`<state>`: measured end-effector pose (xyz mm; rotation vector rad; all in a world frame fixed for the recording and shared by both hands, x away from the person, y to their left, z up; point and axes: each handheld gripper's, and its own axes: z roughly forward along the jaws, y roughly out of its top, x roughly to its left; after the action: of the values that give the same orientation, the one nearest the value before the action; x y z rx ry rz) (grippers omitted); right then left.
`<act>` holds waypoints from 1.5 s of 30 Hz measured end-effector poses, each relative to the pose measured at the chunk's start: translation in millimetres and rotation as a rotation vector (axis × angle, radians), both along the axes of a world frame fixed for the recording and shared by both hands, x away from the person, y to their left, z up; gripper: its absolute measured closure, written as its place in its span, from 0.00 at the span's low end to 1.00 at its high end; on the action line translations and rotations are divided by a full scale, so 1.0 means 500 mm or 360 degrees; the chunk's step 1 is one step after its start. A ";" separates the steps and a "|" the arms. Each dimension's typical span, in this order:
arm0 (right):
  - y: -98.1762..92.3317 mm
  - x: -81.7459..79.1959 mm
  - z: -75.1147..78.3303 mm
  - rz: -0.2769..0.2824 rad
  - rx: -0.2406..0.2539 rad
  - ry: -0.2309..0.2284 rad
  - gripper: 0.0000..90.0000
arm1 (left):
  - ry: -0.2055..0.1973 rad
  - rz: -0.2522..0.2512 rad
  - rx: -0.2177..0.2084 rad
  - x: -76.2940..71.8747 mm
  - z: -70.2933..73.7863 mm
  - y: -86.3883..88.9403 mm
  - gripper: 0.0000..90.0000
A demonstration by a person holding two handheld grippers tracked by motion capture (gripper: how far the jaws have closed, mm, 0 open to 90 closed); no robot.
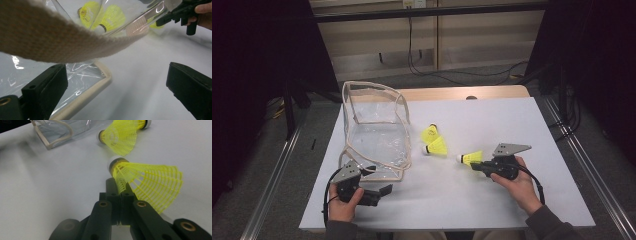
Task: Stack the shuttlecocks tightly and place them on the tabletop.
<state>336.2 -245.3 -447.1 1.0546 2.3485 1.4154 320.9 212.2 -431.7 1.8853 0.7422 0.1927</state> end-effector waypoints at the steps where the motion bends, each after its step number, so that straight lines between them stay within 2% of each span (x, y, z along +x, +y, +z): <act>1: -0.001 0.001 0.001 -0.0003 0.0005 0.0000 0.99 | 0.0000 0.0007 -0.0007 0.000 0.000 -0.001 0.04; 10: -0.010 0.016 0.012 -0.0028 0.0013 -0.0025 0.99 | 0.0005 -0.0006 0.0000 0.003 0.001 -0.003 0.04; 13: -0.009 0.020 0.014 -0.0031 -0.0007 -0.0034 0.99 | 0.0007 -0.0005 -0.0002 0.002 0.001 -0.002 0.04; 30: -0.003 0.034 0.016 -0.0019 0.0014 -0.0022 0.99 | 0.0017 -0.0001 -0.0005 0.005 -0.001 -0.004 0.03; 45: 0.001 0.041 0.013 -0.0010 -0.0008 -0.0020 0.99 | 0.0015 0.0006 -0.0009 0.005 -0.001 -0.005 0.03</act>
<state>356.9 -244.6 -440.6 1.0478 2.3367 1.4092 323.2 209.6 -432.1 1.8809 0.7518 0.1843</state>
